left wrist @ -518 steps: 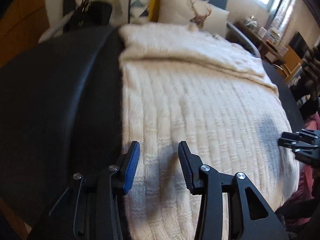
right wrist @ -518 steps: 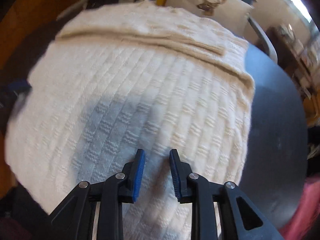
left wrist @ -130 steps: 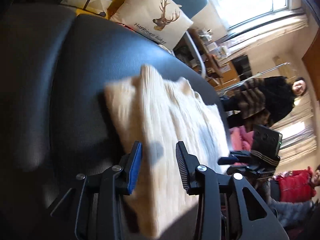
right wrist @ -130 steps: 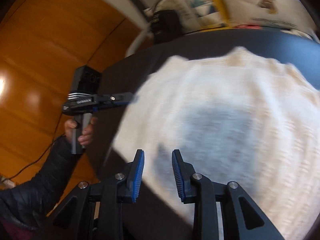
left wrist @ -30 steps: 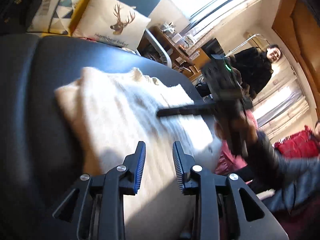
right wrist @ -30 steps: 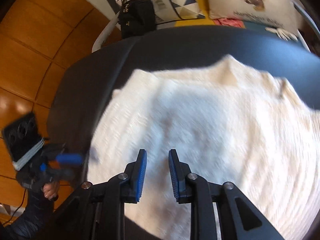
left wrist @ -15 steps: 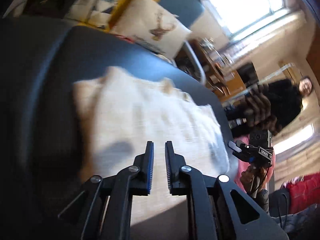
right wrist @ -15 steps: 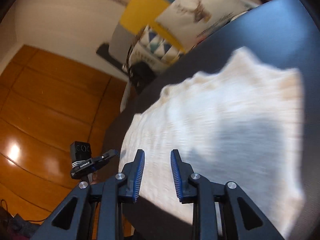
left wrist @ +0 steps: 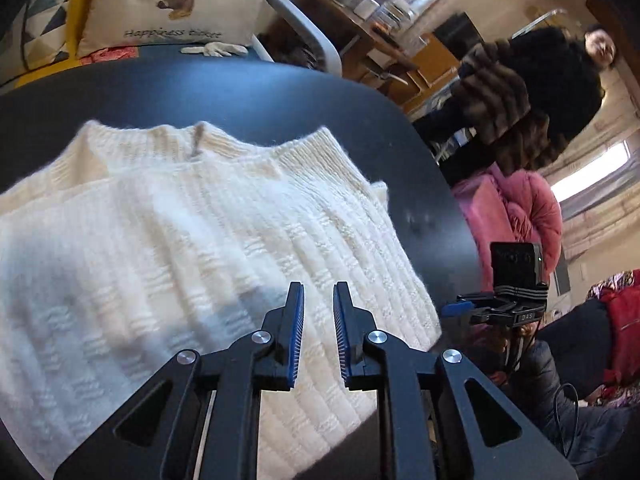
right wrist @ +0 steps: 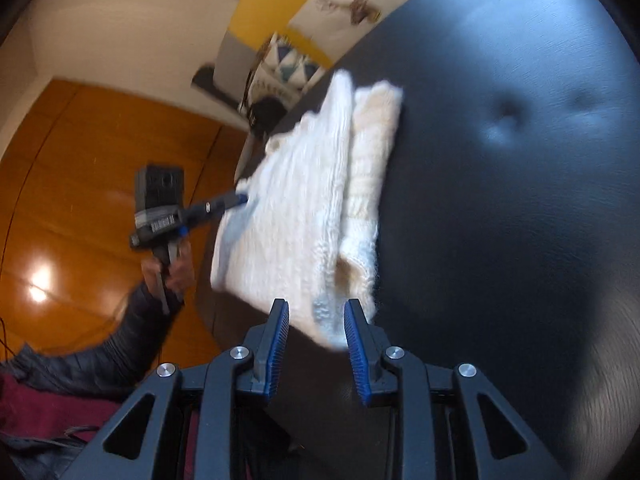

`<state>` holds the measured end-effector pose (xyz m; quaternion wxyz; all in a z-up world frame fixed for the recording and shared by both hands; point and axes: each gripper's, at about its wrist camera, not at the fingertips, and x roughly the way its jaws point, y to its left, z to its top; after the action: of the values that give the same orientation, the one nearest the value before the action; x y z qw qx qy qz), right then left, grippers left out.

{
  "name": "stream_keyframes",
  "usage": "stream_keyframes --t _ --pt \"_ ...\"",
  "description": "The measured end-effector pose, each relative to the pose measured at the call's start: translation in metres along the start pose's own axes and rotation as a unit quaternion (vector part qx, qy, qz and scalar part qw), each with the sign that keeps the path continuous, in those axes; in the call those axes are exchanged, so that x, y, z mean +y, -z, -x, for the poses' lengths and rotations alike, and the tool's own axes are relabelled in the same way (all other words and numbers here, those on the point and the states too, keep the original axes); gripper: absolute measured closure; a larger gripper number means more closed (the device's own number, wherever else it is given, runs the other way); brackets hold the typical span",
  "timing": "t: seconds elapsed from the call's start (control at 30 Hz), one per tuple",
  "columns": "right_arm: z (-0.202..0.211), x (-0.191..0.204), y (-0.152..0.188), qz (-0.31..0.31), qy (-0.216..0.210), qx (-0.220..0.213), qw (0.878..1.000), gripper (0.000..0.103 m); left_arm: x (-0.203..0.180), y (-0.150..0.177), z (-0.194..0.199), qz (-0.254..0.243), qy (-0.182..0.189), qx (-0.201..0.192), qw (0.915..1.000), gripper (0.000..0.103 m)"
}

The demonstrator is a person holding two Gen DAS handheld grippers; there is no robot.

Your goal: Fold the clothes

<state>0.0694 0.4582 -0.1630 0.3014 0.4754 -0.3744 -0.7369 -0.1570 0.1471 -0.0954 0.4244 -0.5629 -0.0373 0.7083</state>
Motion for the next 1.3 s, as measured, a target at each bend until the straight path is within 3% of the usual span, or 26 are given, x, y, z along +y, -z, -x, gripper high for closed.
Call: stream_keyframes --t 0.23,0.4,0.57,0.67,0.8,0.9,0.93,1.1,1.17,1.3 --pt "-0.032 -0.003 -0.009 0.036 -0.047 0.076 0.995 0.073 -0.015 -0.025 -0.026 -0.035 -0.037 0.031 0.9982 0.087" --pt "-0.039 0.031 -0.003 0.109 -0.087 0.125 0.982 0.073 -0.008 -0.027 -0.046 -0.036 -0.065 0.058 0.9955 0.087" --pt "-0.052 0.021 0.004 0.095 -0.051 0.164 0.980 0.077 0.000 -0.025 -0.041 -0.010 -0.048 0.057 0.9972 0.087" --pt "-0.058 0.023 -0.001 0.085 -0.057 0.160 0.982 0.069 0.000 -0.024 -0.039 -0.014 -0.052 0.060 0.9968 0.087" --pt "-0.072 0.046 0.010 0.109 -0.115 0.220 0.963 0.069 -0.003 -0.025 -0.042 -0.015 -0.060 0.068 0.9958 0.087" --pt "-0.075 0.035 0.018 0.089 -0.078 0.242 0.963 0.072 -0.012 -0.021 -0.039 -0.038 -0.069 0.067 0.9947 0.087" --pt "-0.075 0.031 0.020 0.083 -0.068 0.247 0.963 0.085 -0.015 -0.020 -0.038 -0.046 -0.072 0.066 0.9942 0.087" --pt "-0.044 0.053 0.021 0.092 -0.022 0.177 0.980 0.071 -0.030 -0.018 -0.029 -0.083 -0.080 0.052 0.9920 0.087" --pt "-0.028 0.064 0.021 0.098 -0.003 0.139 0.985 0.069 -0.037 -0.022 -0.022 -0.088 -0.052 0.035 0.9941 0.087" --pt "0.006 0.068 -0.011 0.064 0.046 0.005 0.997 0.068 -0.044 -0.033 -0.028 -0.081 -0.029 0.020 0.9961 0.087"
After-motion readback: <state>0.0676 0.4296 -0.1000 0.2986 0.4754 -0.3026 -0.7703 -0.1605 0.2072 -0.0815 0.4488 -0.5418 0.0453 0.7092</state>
